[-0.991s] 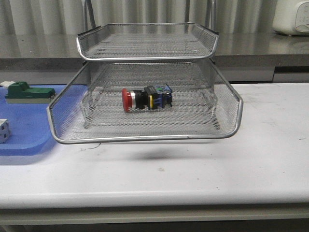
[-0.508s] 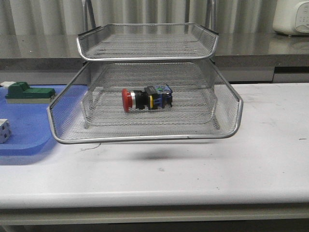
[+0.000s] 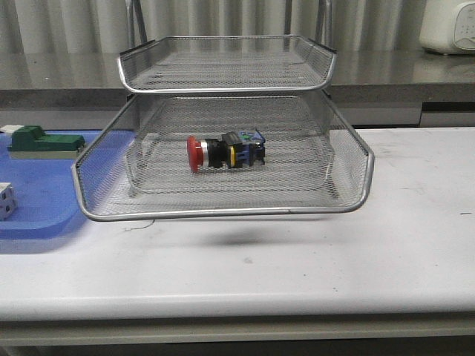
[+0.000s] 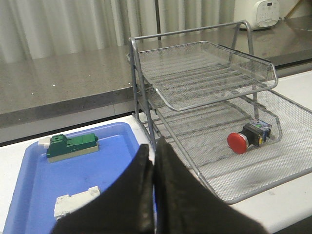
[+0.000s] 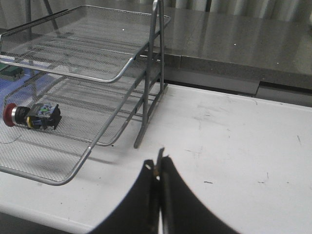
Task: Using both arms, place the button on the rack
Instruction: 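Open the left gripper and withdraw it upward, then bring the right gripper to the front edge of the pulled-out tray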
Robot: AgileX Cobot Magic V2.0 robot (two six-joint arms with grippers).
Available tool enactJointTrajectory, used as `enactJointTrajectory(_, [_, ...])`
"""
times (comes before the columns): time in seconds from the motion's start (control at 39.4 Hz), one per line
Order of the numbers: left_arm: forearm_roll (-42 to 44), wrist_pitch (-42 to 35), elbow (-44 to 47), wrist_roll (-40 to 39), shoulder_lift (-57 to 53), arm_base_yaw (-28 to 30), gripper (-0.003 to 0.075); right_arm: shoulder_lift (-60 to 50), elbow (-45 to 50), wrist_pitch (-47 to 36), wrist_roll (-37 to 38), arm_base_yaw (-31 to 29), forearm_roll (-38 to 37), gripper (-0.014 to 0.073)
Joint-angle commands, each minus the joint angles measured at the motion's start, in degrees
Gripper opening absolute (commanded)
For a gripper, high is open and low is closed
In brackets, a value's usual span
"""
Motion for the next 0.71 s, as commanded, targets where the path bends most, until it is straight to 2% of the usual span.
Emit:
enactJointTrajectory(0.0, [-0.9,-4.8,-1.4,-0.5,0.6,0.2,-0.0019,6.1,-1.8,-6.5,-0.1,0.1,0.2,-0.0109])
enactJointTrajectory(0.13, [-0.9,-4.8,-1.4,-0.5,0.6,0.2,-0.0019,16.8,-3.7,-12.0,-0.7,0.8,0.2,-0.0109])
enactJointTrajectory(0.25, [-0.9,-4.8,-1.4,-0.5,0.6,0.2,-0.0019,27.9,-7.2,-19.4,-0.7,4.9,0.2,-0.0109])
enactJointTrajectory(0.43, [-0.9,-4.8,-1.4,-0.5,0.6,0.2,-0.0019,41.5,-13.1,-23.9,-0.7,18.0,0.2,-0.0109])
enactJointTrajectory(0.61, [-0.9,-4.8,-1.4,-0.5,0.6,0.2,-0.0019,54.8,-18.4,-23.9,-0.7,32.4,0.2,-0.0109])
enactJointTrajectory(0.69, [-0.9,-4.8,-1.4,-0.5,0.6,0.2,-0.0019,59.9,-20.4,-23.7,-0.7,36.8,0.3,-0.0109])
